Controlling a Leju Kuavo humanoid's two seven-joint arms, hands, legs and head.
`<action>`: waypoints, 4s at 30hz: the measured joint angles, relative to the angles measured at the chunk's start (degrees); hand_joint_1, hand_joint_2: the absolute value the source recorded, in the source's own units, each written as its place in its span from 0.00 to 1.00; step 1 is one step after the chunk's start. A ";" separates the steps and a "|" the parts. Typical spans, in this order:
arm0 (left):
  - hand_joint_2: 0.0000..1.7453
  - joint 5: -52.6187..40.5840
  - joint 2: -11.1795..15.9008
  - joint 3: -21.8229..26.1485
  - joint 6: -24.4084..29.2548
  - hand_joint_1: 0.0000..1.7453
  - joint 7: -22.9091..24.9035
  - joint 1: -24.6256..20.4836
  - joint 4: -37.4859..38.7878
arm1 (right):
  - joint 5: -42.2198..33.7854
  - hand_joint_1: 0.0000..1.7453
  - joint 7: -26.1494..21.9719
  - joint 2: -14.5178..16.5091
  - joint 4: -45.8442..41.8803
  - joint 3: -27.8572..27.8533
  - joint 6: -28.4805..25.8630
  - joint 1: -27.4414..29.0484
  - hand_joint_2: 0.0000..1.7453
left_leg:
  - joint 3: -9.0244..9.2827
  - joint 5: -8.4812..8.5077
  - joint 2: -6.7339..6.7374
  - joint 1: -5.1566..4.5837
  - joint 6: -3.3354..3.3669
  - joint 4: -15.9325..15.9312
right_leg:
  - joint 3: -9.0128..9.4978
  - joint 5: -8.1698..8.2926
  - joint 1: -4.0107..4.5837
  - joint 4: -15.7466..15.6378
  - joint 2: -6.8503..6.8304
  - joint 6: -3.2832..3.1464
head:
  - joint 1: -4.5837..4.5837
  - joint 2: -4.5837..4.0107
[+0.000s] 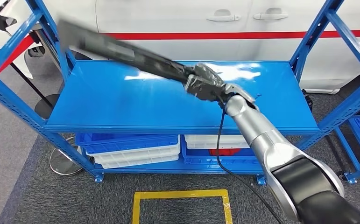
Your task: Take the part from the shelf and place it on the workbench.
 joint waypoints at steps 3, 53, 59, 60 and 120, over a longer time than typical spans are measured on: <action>1.00 0.28 0.01 0.48 0.91 0.00 -1.30 0.28 0.00 | -18.10 1.00 0.81 -1.69 -18.52 -3.62 8.87 3.02 1.00 | 1.11 0.47 -0.28 -0.22 0.59 -3.00 | -0.05 -0.21 0.30 0.02 -0.58 0.76 | 0.03 0.00; 1.00 4.43 -0.60 4.70 2.56 0.00 -1.94 0.06 0.00 | -42.76 1.00 10.01 -7.31 -55.73 -5.58 16.46 31.05 1.00 | 2.29 -2.77 -0.13 -0.25 -0.29 -1.41 | -0.21 0.49 -0.63 -0.02 -0.40 0.18 | 0.06 0.00; 1.00 3.17 -1.14 5.17 1.32 0.00 -1.33 0.14 0.00 | -42.98 1.00 10.61 -7.46 -53.32 -5.20 15.72 32.03 1.00 | -1.13 -8.93 -0.05 -0.11 -0.62 10.90 | -1.36 1.34 -0.15 0.02 -0.96 -0.62 | 0.05 0.00; 1.00 3.08 -1.19 5.18 1.25 0.00 -1.32 0.20 0.00 | -42.93 1.00 10.69 -7.49 -53.00 -5.15 15.45 32.07 1.00 | 1.16 -7.11 -0.06 -0.12 -0.36 7.13 | -1.45 1.52 -0.08 0.04 -0.89 -0.56 | 0.05 0.00; 1.00 2.76 -2.47 6.02 1.05 0.00 -0.71 -0.42 0.02 | -37.04 1.00 9.44 -10.68 -53.98 -6.68 11.27 36.59 1.00 | -4.16 -5.64 0.41 -0.48 -0.62 13.40 | 0.01 0.40 -0.07 -0.35 -0.60 -0.99 | -0.06 0.00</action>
